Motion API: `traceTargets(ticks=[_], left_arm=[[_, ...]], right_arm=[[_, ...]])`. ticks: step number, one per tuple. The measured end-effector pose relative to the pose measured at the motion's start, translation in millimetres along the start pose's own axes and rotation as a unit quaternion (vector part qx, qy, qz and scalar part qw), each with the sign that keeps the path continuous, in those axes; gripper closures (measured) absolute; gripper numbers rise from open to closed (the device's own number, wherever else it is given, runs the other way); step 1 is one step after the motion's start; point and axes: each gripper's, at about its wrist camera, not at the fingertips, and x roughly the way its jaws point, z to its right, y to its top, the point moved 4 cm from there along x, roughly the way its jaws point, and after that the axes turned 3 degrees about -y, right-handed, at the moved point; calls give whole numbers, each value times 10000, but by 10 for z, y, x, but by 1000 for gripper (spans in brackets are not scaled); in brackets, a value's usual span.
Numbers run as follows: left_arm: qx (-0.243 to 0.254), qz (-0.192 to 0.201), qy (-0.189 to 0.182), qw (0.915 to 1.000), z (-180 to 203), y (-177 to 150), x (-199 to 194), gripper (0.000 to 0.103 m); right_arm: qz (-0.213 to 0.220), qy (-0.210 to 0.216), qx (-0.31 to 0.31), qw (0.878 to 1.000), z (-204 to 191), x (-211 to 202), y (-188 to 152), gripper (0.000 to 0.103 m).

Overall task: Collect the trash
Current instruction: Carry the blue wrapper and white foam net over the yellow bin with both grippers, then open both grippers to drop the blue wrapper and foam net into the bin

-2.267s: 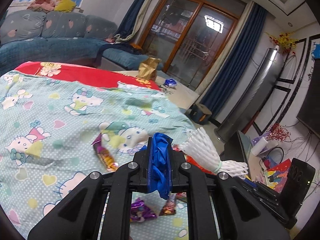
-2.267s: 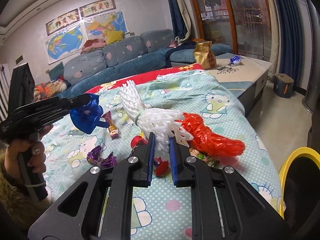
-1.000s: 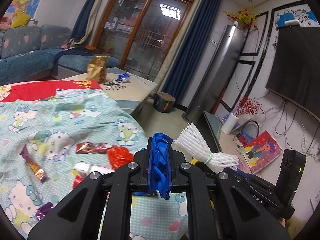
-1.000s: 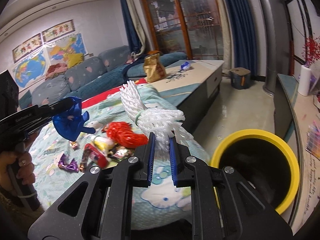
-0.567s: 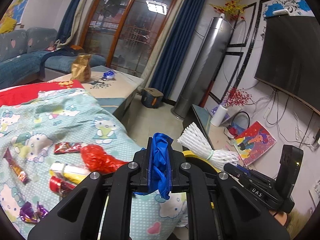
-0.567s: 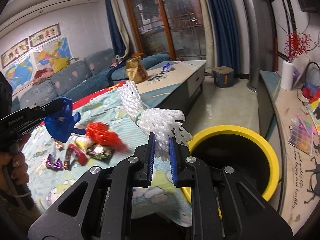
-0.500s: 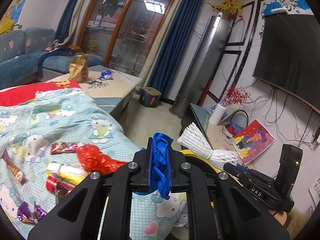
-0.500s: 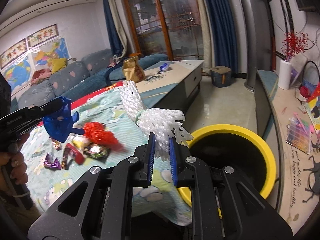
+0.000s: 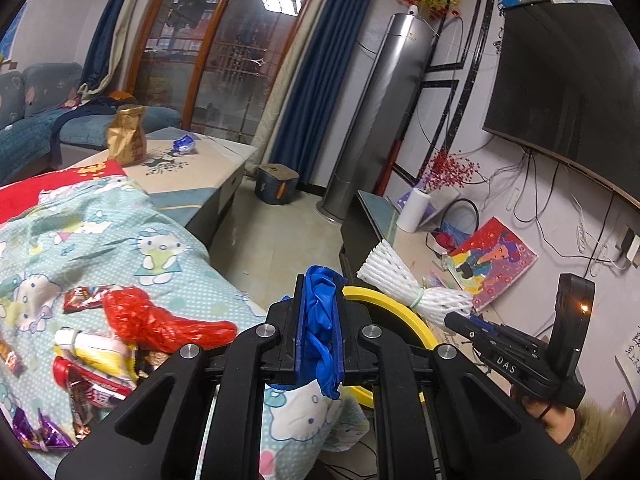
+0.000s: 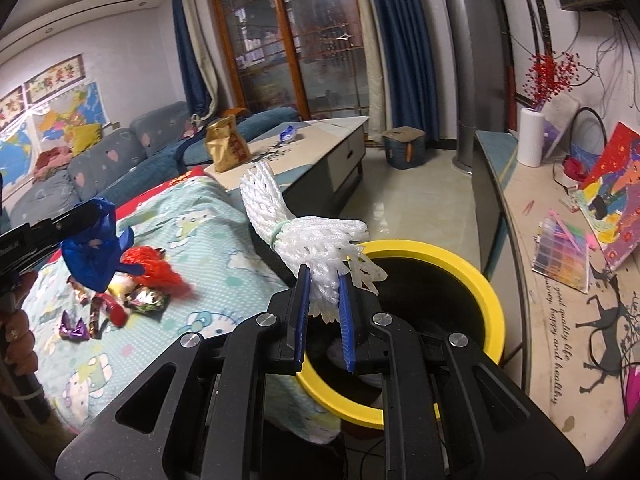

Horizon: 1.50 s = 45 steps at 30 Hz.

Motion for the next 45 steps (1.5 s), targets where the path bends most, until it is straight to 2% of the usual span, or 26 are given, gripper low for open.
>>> traceTargets(ticks=[24,45], left_arm=[[485,-483,-410,9968,489,-226,530,92],[651,-812,-690,9922,696,-468,1078,92]], right_arm=[[-160,-677,356,9969,569,70,-75,93],[-639,-1020,519,9914,869,301,-306,93]])
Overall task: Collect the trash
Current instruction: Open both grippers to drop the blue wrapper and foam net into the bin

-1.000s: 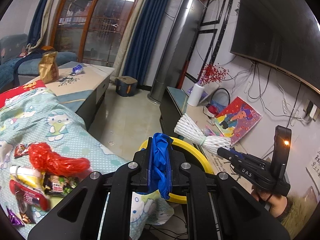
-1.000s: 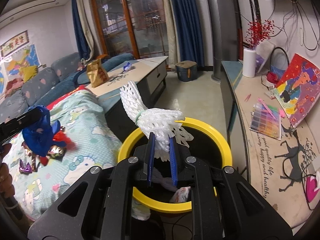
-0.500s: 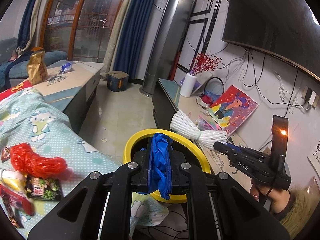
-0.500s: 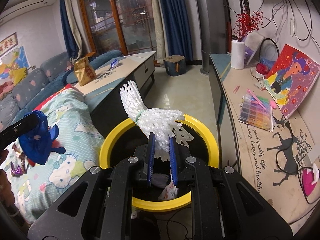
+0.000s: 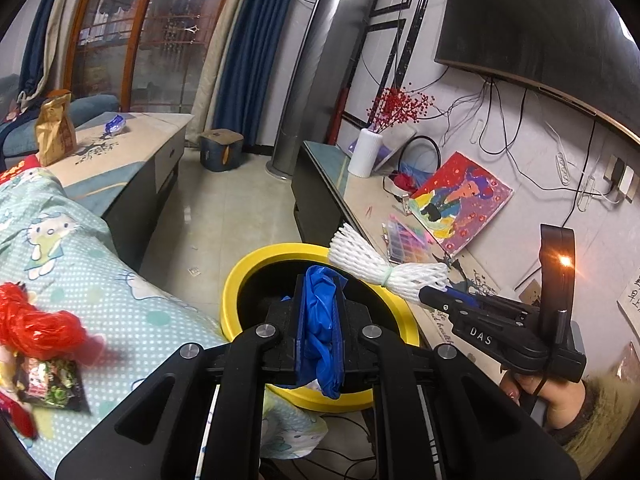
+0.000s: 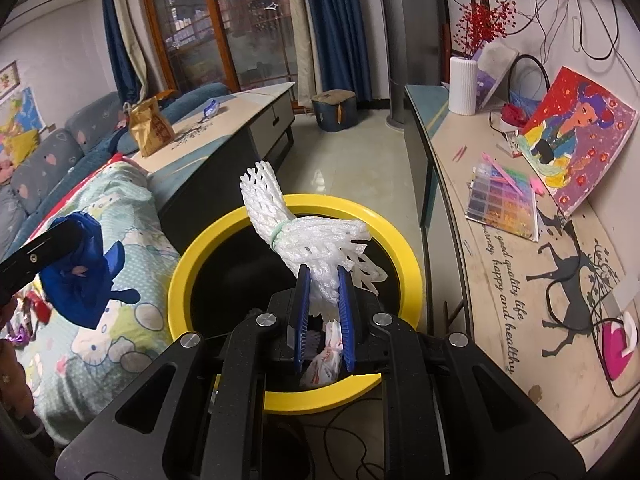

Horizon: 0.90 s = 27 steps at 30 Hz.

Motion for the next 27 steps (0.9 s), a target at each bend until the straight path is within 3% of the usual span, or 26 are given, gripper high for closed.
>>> traceTargets(ticks=[10,12,14,15,16,19,24,27], left_arm=[[-32,-120,-72,9999,36,-6,306,92],[-25,-134,-89,9999,58,5,368,92],[-55,-188,-131,9997,62,17,457,90],[-76,-232,-143,9996,58,24,497,82],[-115,-293,-193,9993,57,30,545,67],[-179,-280,-195,9993,53,55,589,35],[-251,-192,-34,9995,-20,59,469,10],[-295,-159,158,9993,-96,55,356,7]], right_arm=[[-232,-18,-4,9997,0,133,-96,91],[-307,-26,6,9995,-18,171,-132,85],[-403,7,18,9992,-31,212,-157,71],[-433,-16,7,9991,-40,227,-172,68],[-442,-38,1,9990,-42,230,-178,63],[-443,-38,-2,9990,-47,223,-183,60],[-290,-69,56,9995,-39,165,-148,52],[-161,-34,118,9998,-42,112,-118,45]])
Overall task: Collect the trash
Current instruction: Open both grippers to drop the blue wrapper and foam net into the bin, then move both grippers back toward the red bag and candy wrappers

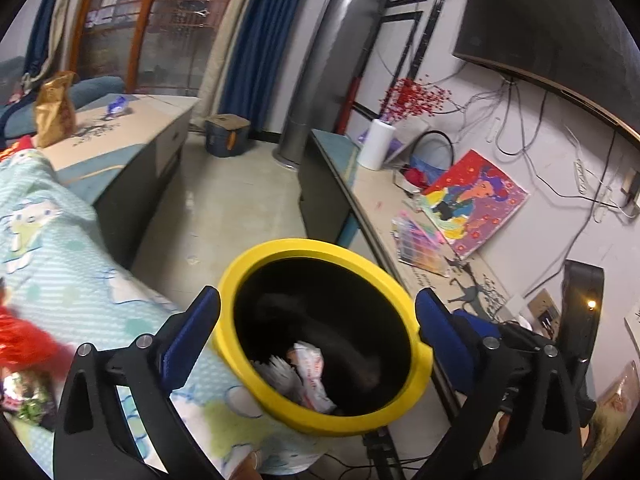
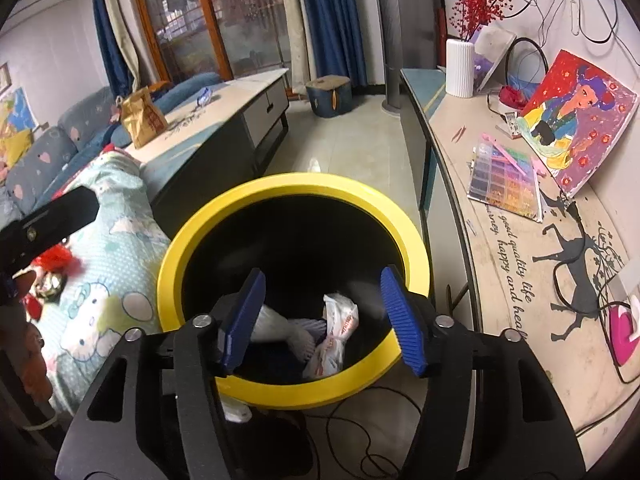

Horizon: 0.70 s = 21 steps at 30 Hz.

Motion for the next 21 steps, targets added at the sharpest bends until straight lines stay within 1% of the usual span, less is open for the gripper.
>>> traceTargets(ticks=[3,5,11,14,21], left_arm=[[-79,35,250,9996,-91,7,-118,7],[-104,80,339,9993,-136,8,-203,7],[-165,280,605,9976,-249,32,-492,7],[-220,371,690,9967,-317,30,-633,7],[-227,602,895,9939,-368,15,-890,6]], right_arm=[[87,54,-13,9999,-27,-45,33,41],[156,141,-18,9998,-64,-91,54,38],[380,355,-79,9986,-197,-229,138,38],[472,478,-153,9976,-291,-308,167,36],[626,706,-318,9950,-480,-449,201,36]])
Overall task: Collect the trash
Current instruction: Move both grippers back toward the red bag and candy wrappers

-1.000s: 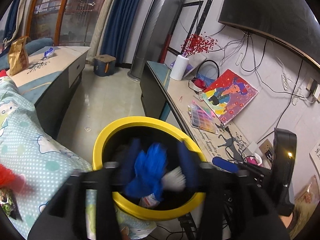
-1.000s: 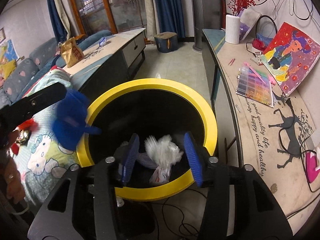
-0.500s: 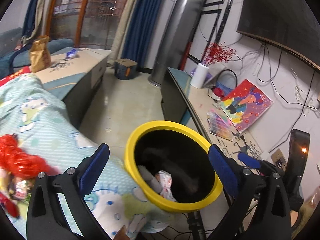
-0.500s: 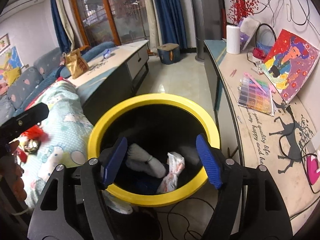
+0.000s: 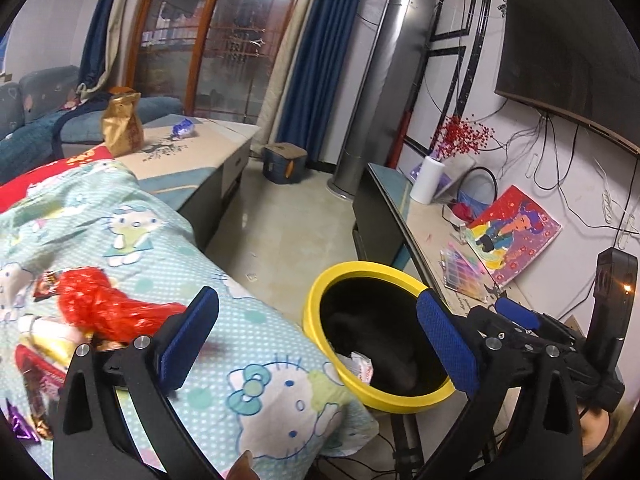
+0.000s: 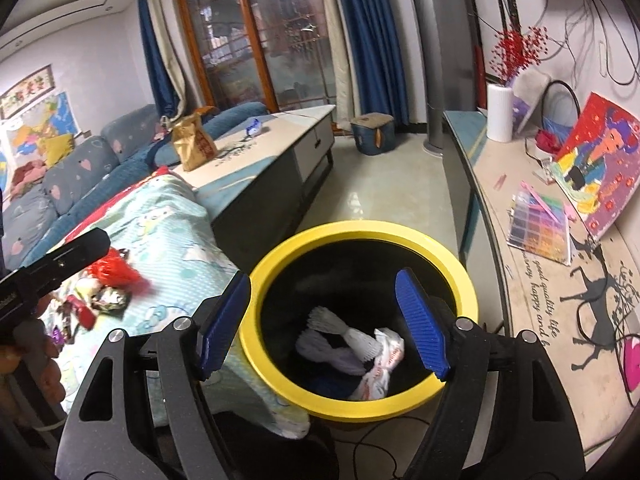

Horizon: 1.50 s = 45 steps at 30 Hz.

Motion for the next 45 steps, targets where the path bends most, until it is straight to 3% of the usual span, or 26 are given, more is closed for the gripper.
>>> traceTargets(ticks=[20,45], left_arm=[[-352,439,574,9968,-540,14,-554,7],[-873,577,1357,9852,-1356,-122,-1076,7]], right_arm=[[119,639,-595,9961,-655,-123,-31,34],[-82,1606,-1398,9770,-1643,-67,-146,34]])
